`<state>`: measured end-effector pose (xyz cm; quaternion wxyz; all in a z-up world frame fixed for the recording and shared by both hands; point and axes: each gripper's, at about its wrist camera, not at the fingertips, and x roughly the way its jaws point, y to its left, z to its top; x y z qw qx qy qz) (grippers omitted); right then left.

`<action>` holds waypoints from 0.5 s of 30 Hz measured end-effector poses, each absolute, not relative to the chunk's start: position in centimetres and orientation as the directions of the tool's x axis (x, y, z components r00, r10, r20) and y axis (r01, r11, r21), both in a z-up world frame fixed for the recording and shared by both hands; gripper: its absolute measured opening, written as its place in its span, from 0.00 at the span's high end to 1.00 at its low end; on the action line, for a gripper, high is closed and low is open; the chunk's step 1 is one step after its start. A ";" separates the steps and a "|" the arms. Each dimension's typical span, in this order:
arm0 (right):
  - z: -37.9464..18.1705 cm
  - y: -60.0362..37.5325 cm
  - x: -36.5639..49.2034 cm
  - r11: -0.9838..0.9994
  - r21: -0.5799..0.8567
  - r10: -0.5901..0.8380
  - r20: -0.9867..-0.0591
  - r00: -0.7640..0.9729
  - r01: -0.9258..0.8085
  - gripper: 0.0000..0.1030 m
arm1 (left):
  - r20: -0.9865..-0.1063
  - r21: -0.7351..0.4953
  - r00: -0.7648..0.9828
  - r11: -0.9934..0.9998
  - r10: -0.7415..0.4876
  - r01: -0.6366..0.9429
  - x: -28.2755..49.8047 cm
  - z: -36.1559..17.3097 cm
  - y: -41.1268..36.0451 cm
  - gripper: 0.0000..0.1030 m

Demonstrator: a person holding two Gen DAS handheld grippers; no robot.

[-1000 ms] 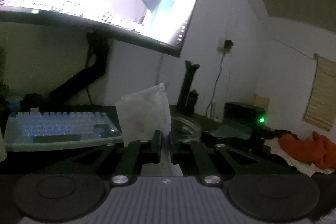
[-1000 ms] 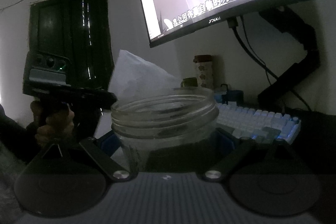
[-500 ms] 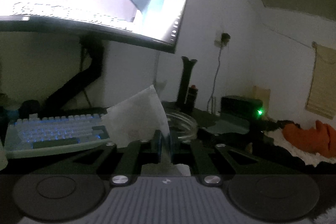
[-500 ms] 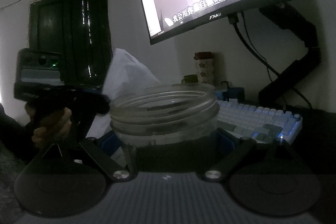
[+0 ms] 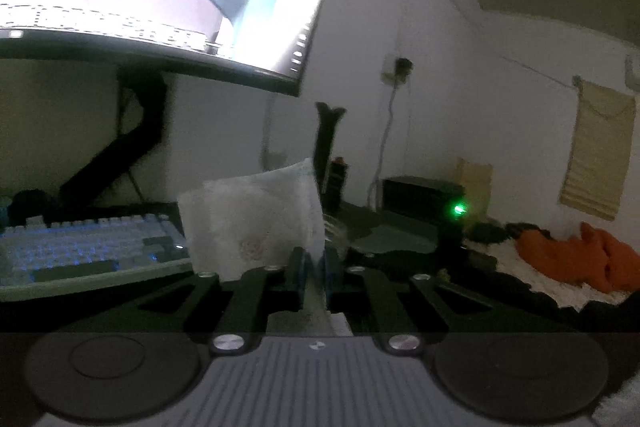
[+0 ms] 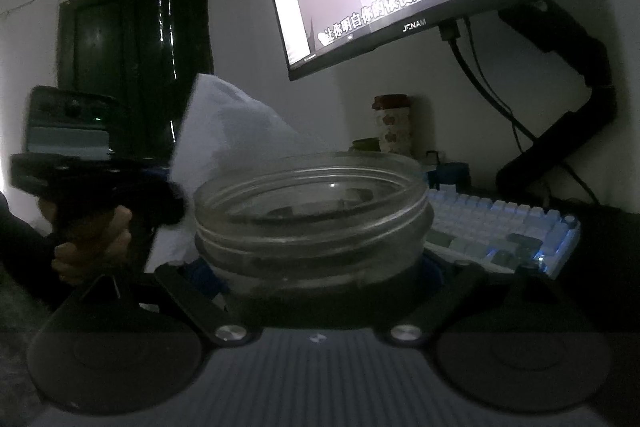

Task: Clean container

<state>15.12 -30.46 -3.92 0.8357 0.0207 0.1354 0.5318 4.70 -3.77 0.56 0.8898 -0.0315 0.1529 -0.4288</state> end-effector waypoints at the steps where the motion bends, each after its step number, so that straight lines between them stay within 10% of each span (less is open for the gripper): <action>1: -3.9 -30.4 15.1 0.435 0.176 0.894 -0.205 0.399 -0.883 0.10 | -0.246 -0.183 0.582 0.627 -0.775 0.757 4.5 0.5 -4.0 0.93; 15: -4.1 -30.1 14.9 0.452 0.152 0.883 -0.215 0.417 -0.879 0.11 | -0.254 -0.245 0.645 0.693 -0.721 0.678 6.7 0.2 -1.7 0.93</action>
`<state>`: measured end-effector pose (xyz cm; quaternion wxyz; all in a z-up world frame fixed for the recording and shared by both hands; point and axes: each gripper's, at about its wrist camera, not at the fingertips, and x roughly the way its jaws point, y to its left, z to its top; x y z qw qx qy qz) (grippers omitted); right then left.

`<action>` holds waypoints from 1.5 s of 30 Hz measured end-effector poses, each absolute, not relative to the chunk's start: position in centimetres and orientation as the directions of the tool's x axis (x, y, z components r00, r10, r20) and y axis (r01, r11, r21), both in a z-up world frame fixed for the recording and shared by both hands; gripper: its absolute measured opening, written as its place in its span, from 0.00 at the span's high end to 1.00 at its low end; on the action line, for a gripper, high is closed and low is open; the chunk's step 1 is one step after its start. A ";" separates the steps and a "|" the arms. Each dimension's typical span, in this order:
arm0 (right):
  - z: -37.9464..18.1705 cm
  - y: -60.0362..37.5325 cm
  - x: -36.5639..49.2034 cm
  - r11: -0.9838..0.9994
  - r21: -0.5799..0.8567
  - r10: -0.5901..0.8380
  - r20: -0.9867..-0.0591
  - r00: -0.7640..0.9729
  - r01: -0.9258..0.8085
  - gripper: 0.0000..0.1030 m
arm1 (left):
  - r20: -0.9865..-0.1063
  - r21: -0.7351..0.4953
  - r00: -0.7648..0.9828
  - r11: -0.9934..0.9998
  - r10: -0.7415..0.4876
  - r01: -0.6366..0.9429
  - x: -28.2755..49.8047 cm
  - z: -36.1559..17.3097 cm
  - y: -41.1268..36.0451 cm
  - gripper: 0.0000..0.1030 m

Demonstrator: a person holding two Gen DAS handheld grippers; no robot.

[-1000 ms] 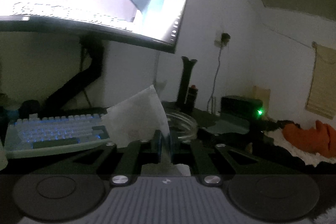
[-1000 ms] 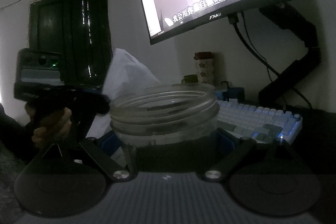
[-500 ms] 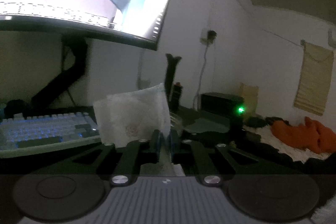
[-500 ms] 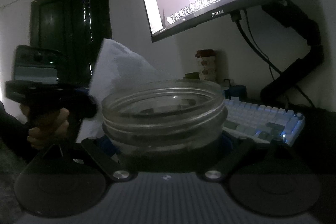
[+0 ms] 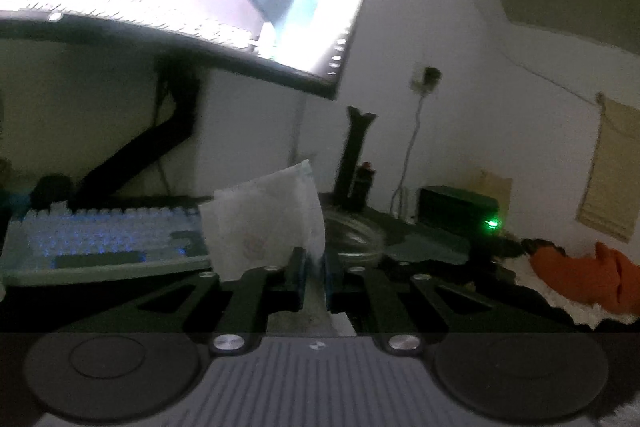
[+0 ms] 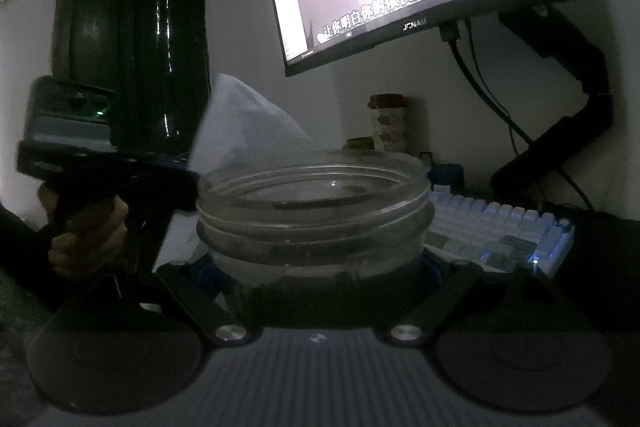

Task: Clean container

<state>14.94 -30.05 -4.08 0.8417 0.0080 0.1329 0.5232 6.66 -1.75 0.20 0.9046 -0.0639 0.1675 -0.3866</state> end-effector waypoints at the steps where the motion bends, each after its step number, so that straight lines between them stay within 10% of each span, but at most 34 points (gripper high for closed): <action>1: -4.1 -30.1 15.0 0.452 0.155 0.883 -0.217 0.416 -0.879 0.11 | -0.259 -0.252 0.652 0.701 -0.713 0.667 7.0 0.1 -1.6 0.93; 45: -4.5 -29.5 15.3 0.457 0.166 0.874 -0.266 0.406 -0.874 0.02 | -0.274 -0.149 0.692 0.740 -0.668 0.656 4.3 0.4 -4.3 0.93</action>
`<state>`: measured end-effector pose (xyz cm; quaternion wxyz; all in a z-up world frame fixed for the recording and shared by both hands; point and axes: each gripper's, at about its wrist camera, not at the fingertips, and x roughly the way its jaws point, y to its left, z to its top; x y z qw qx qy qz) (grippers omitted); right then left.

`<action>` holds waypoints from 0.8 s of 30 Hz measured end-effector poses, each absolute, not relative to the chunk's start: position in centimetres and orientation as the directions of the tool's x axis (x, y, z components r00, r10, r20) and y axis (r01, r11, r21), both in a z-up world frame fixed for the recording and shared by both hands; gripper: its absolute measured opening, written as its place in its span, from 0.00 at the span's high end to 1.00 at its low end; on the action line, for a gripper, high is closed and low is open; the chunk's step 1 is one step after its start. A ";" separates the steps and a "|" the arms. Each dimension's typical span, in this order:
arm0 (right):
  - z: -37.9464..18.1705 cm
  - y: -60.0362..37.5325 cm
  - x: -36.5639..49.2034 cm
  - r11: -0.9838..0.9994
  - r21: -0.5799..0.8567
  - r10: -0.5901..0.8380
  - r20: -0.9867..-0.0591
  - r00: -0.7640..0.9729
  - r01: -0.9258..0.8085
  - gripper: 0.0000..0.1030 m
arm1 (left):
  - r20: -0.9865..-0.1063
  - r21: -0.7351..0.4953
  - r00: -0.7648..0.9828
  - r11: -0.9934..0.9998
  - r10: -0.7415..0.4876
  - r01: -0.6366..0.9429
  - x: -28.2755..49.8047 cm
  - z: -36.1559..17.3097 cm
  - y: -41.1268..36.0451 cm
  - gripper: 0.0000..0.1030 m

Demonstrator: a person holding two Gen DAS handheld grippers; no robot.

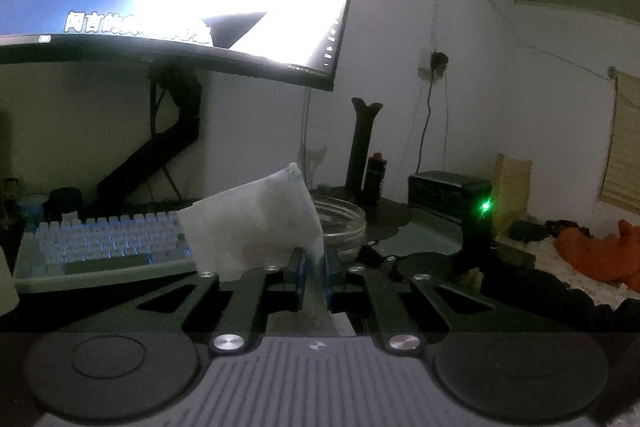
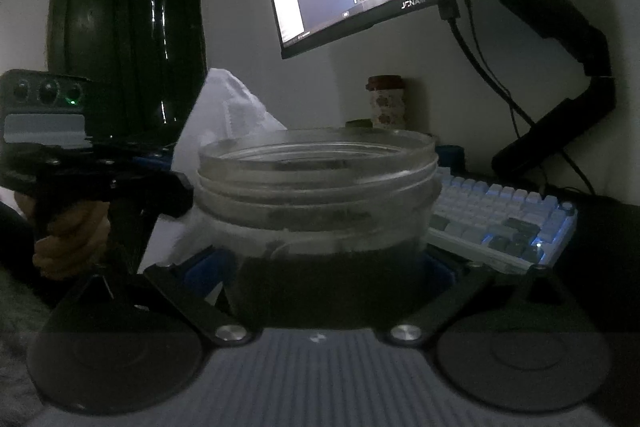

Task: Clean container

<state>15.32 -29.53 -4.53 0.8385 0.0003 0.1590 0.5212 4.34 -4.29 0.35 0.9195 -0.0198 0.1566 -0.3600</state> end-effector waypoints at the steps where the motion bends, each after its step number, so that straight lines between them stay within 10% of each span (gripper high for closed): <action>1: -4.5 -29.6 15.3 0.457 0.167 0.874 -0.267 0.406 -0.874 0.02 | -0.278 -0.151 0.693 0.743 -0.665 0.653 4.3 0.4 -4.4 0.93; 24: -4.4 -29.5 14.9 0.447 0.154 0.881 -0.247 0.403 -0.881 0.11 | -0.296 -0.170 0.749 0.804 -0.593 0.570 5.8 1.0 -2.4 0.93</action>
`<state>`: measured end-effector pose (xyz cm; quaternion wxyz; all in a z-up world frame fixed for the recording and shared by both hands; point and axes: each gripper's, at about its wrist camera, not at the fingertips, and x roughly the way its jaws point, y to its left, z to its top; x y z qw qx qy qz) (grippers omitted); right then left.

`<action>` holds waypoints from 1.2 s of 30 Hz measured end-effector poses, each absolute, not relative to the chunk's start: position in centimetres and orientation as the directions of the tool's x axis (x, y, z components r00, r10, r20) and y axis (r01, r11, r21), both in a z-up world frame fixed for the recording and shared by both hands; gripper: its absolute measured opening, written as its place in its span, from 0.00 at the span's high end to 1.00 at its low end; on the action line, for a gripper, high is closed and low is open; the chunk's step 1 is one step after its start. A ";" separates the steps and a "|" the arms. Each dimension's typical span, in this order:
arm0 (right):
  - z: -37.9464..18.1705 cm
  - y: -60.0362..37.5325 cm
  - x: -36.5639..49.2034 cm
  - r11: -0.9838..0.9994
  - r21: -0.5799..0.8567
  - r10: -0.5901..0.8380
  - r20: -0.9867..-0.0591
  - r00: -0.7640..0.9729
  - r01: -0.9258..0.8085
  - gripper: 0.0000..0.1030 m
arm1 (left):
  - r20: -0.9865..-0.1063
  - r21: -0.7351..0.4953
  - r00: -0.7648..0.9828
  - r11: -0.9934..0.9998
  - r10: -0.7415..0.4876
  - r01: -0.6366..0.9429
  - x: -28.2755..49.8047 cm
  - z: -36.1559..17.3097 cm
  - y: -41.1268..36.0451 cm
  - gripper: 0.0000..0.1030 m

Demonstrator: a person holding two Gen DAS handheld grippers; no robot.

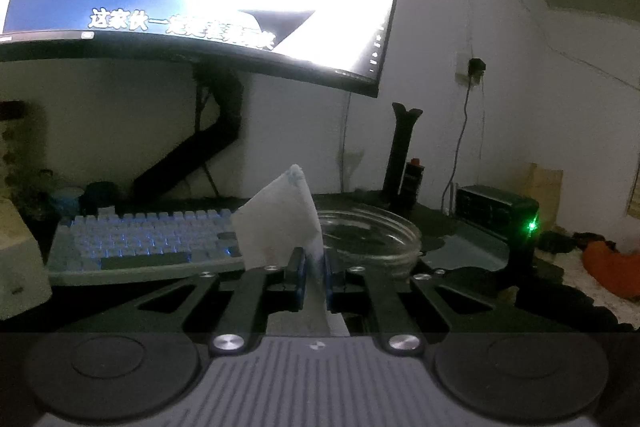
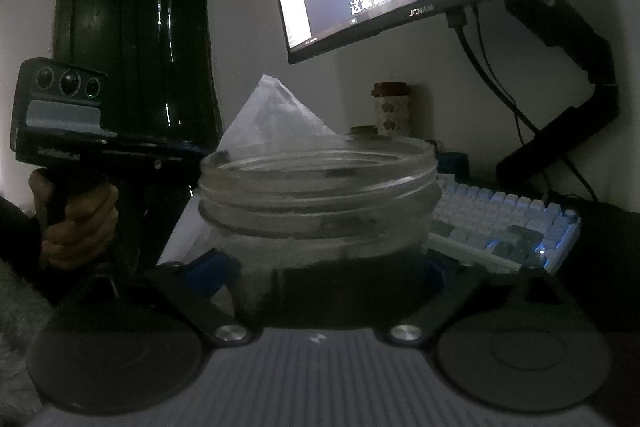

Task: Clean container

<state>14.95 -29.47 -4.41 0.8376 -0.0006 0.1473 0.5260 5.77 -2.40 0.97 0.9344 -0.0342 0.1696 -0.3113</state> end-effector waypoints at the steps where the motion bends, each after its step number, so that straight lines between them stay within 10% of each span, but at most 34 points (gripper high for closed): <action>1: -4.4 -29.4 14.9 0.443 0.152 0.882 -0.249 0.400 -0.883 0.11 | -0.297 -0.179 0.747 0.803 -0.595 0.568 6.0 0.9 -2.2 0.93; 36: -4.5 -28.9 14.4 0.460 0.120 0.867 -0.273 0.416 -0.880 0.11 | -0.218 -0.194 0.727 0.759 -0.651 0.622 5.6 2.5 -3.0 0.92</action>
